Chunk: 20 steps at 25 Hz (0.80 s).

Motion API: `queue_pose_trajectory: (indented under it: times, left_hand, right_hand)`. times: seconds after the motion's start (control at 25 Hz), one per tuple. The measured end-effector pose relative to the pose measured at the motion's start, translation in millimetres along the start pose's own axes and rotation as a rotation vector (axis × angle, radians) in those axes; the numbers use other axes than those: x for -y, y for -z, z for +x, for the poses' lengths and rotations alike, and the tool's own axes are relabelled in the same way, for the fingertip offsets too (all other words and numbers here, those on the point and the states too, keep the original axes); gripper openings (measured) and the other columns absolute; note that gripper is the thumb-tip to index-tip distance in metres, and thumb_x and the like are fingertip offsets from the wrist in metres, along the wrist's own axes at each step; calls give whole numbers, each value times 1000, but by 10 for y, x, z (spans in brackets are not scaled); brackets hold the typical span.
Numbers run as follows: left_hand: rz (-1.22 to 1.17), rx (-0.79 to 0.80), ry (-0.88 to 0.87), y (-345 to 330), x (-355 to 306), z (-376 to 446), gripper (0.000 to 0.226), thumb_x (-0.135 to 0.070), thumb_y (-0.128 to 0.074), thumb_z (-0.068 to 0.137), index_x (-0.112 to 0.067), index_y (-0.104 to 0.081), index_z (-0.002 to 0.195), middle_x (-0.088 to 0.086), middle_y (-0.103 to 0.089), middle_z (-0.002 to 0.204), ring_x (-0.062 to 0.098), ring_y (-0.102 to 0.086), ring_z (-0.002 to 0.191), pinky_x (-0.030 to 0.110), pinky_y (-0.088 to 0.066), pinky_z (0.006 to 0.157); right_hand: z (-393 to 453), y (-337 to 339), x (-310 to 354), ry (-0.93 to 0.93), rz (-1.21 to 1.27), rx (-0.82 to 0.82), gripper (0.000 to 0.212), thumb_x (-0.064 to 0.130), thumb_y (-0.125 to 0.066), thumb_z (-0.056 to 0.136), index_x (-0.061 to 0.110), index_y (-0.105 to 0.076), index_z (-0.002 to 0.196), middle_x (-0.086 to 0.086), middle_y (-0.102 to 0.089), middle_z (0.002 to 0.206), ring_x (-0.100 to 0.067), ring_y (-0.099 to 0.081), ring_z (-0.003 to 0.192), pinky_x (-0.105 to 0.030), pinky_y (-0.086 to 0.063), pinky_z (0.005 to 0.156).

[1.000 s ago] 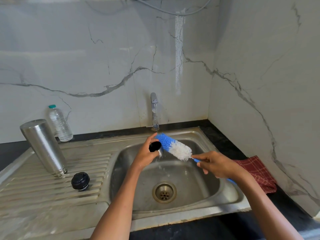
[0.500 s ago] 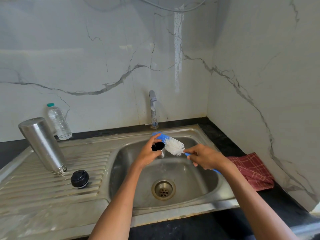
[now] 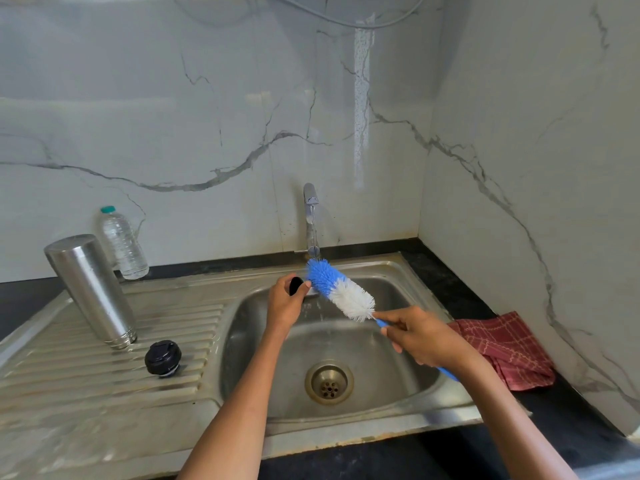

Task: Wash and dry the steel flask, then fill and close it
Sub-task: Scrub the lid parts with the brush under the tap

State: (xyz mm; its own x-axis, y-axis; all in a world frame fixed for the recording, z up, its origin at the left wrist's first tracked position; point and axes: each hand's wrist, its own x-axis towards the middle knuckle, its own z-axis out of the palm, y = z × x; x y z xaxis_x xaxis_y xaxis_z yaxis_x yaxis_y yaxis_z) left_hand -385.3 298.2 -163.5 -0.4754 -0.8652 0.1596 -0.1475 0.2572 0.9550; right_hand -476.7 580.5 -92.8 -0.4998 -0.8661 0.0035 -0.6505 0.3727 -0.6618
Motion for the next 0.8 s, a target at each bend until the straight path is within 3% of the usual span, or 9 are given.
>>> queue_pose_trajectory:
  times: [0.08,0.16,0.24,0.32,0.44,0.52,0.64,0.8]
  left_hand:
    - [-149,29,136,-94,-25,-22,37,-35,-75,92,-16,-59,120,5,-66,120,22,-65,109,40,-59,91]
    - [-285,94,251,-204,-28,-12,40,-34,-76,92,-11,-60,120,9,-66,121,25,-67,108,38,-62,82]
    - [-429,111,331,-276,-52,1,35,-30,-75,92,-8,-63,116,14,-69,117,27,-70,105,42,-63,83]
    - [-607,71,430,-283,-93,7,22,-24,-69,97,-7,-65,110,17,-71,111,28,-71,95,46,-60,90]
    - [-862,50,547,-217,-89,35,28,-21,-65,100,-2,-60,120,22,-69,110,31,-70,93,49,-58,91]
    - [-920,131,555,-194,-106,8,33,-20,-66,99,-1,-58,123,25,-67,114,36,-69,104,50,-57,95]
    - [-871,220,524,-215,-195,-99,31,-22,-67,98,-3,-59,120,24,-68,116,37,-68,110,48,-57,95]
    - [-910,71,510,-159,-125,-42,39,-28,-72,94,-3,-57,120,24,-67,115,35,-69,106,44,-58,91]
  right_hand:
    - [-20,-91,22,16,-76,-28,37,24,-51,104,31,-61,139,7,-61,70,4,-59,61,-17,-43,61]
    - [53,-206,11,14,-164,-93,30,26,-50,102,33,-67,125,7,-60,75,-16,-65,84,-31,-48,75]
    - [108,-304,5,1,-190,-133,32,27,-49,101,34,-65,127,7,-61,79,-27,-65,93,-33,-47,78]
    - [96,-362,13,-13,-95,-129,36,26,-50,102,34,-63,134,9,-62,76,-16,-65,81,-28,-46,70]
    - [2,-401,12,-119,412,-80,36,18,-53,103,26,-61,137,5,-60,65,-8,-45,44,-24,-37,44]
    - [58,-399,-16,-173,586,-111,33,13,-53,104,19,-62,135,0,-58,66,-10,-37,39,-23,-31,37]
    - [151,-396,-3,-189,578,-140,30,11,-53,104,17,-63,132,-2,-56,67,-10,-35,39,-23,-30,35]
    - [68,-437,-56,-152,608,-129,31,12,-54,103,22,-64,131,-1,-56,66,-13,-34,40,-23,-29,36]
